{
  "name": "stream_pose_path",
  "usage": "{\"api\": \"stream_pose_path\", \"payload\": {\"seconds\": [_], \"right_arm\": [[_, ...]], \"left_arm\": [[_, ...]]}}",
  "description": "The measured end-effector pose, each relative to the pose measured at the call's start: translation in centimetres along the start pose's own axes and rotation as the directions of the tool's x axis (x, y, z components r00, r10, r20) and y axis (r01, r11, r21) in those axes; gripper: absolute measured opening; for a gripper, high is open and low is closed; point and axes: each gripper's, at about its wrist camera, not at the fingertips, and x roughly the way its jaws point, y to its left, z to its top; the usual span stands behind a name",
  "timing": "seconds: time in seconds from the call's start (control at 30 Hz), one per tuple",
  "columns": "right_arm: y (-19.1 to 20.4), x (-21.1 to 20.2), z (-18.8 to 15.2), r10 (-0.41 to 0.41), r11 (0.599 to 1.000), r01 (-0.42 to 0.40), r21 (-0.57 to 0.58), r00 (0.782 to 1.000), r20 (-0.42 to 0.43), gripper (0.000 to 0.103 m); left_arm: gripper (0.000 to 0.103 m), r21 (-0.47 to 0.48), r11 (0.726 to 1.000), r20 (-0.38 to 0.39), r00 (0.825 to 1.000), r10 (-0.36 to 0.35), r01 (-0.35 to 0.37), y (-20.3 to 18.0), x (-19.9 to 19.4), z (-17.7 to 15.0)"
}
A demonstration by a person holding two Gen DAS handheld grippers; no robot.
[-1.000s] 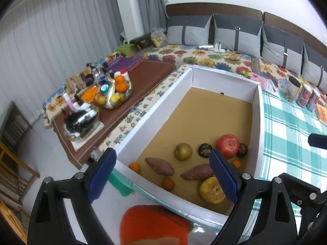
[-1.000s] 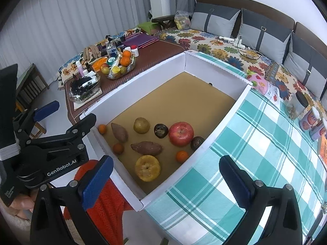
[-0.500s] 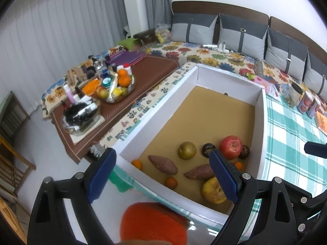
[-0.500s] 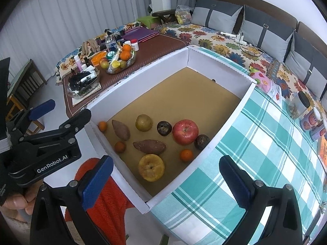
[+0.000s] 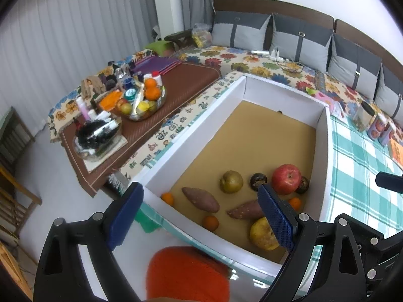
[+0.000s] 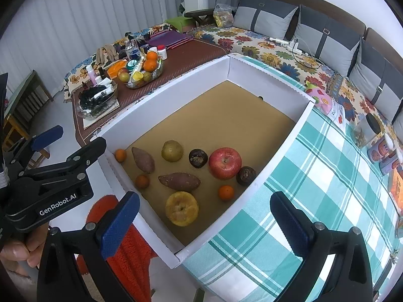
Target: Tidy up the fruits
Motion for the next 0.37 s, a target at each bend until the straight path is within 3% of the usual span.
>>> {"api": "stream_pose_path", "payload": {"seconds": [0.37], "right_arm": [[0.08,0.05,0.08,0.001,1.000,-0.001,0.000,1.000,-0.001,0.103]], "left_arm": [[0.094,-0.019,0.999,-0.005,0.999,-0.033,0.033,0.13,0.33,-0.44]]}}
